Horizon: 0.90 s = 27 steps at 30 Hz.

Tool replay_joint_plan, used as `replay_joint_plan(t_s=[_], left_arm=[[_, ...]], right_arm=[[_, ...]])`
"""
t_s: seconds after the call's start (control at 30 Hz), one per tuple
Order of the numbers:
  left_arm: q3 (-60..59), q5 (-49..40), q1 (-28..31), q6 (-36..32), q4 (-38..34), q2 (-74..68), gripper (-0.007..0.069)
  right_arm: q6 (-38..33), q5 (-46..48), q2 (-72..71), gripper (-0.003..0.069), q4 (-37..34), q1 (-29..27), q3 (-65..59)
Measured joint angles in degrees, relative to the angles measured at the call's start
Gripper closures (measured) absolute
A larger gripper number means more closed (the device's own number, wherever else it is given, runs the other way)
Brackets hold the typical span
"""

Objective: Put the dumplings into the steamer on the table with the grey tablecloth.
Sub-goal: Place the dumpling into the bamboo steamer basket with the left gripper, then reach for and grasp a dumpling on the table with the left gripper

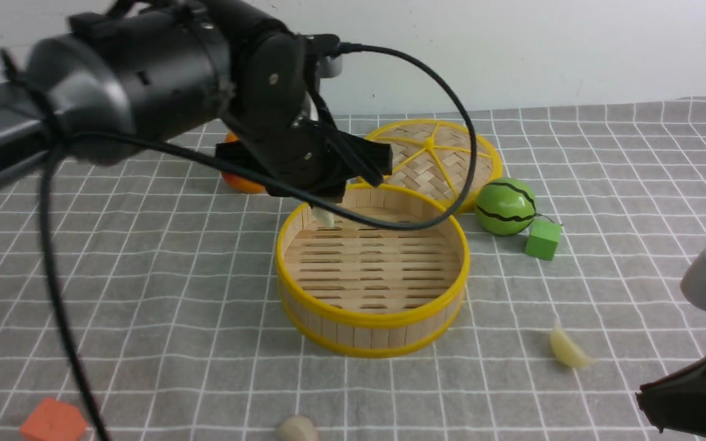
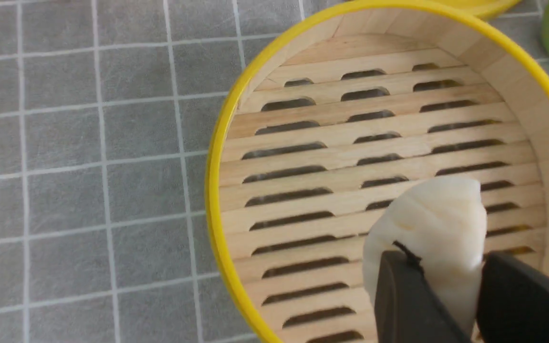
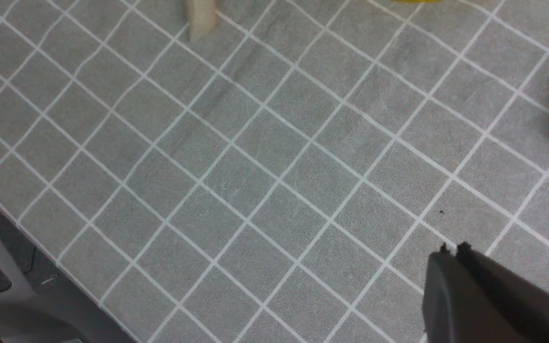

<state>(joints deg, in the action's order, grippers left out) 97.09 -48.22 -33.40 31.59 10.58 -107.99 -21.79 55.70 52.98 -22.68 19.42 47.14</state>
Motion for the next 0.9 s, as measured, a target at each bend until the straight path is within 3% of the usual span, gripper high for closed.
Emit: replay_joint_plan(t_s=[0.27,0.47,0.77,0.9], left_arm=[[12.6,-5.6,0.5,-1.1,2.3,-17.3,0.0432],[15.4,-7.9,0.5,-2.4,3.2,-21.1,0.0423],[15.4,-14.8,0.5,-3.6,3.3,-12.9,0.0148],[15.5,-20.6,0.5,-5.7,3.4,-5.0,0.0097]], right_arm=[[0.0,2.0,0.0,0.0650,-1.3,0.0,0.0],[0.0,2.0,0.0,0.0647,-1.4,0.0,0.0],[0.0,1.9,0.0,0.0645,-1.5,0.0,0.0],[0.0,1.9,0.0,0.0642,-1.5,0.0,0.0]])
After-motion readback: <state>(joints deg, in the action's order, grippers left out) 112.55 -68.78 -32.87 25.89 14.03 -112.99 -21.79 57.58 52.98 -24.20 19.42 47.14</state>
